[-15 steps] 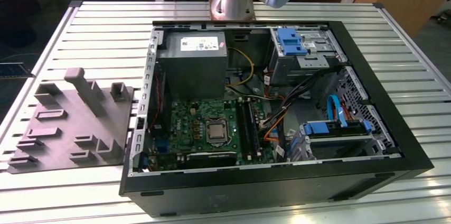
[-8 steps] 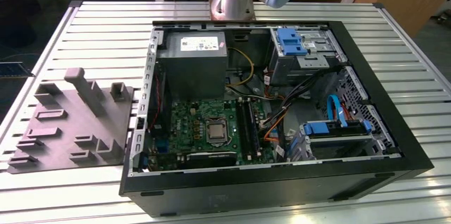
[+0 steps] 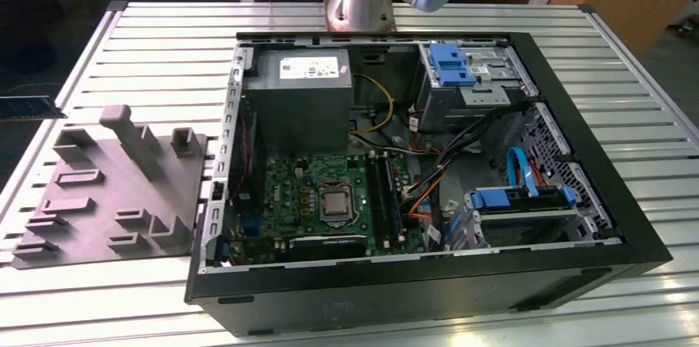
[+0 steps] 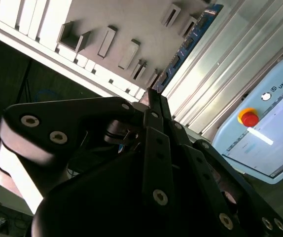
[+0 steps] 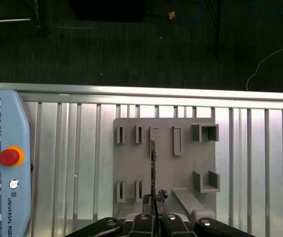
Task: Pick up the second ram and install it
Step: 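Pick up the second ram and move it above second insertion slot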
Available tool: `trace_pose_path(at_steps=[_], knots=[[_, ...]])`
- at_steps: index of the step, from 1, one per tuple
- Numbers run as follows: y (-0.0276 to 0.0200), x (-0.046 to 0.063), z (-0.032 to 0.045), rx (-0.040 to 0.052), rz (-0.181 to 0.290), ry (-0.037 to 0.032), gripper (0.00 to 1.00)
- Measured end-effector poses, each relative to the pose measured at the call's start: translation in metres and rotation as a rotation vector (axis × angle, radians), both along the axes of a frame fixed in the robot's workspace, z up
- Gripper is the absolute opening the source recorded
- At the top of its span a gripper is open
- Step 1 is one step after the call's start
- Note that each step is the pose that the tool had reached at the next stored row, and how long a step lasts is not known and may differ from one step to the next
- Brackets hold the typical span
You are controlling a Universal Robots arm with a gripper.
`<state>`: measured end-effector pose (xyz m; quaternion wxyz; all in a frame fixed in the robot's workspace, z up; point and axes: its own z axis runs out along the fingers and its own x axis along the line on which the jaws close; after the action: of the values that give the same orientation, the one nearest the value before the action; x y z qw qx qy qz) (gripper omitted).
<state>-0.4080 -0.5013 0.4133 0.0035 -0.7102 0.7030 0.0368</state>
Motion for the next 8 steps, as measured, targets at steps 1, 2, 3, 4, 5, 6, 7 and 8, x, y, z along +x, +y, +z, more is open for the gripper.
trace_pose_path(at_steps=[1,2,3,4,5,6,7,8], knots=[[0.0000,0.003,0.0000,0.0000,0.000,0.0000,0.13],[0.0000,0.006,0.0000,0.0000,0.000,0.0000,0.13],[0.0000,0.009,0.0000,0.0000,0.000,0.0000,0.13],[0.0000,0.013,0.0000,0.0000,0.000,-0.0001,0.13],[0.0000,0.017,0.0000,0.0000,0.000,-0.0001,0.13],[0.0000,0.021,0.0000,0.0000,0.000,0.0000,0.13],[0.0000,0.025,0.0000,0.0000,0.000,0.0001,0.13],[0.0000,0.029,-0.0001,0.0002,0.000,-0.0001,0.13]])
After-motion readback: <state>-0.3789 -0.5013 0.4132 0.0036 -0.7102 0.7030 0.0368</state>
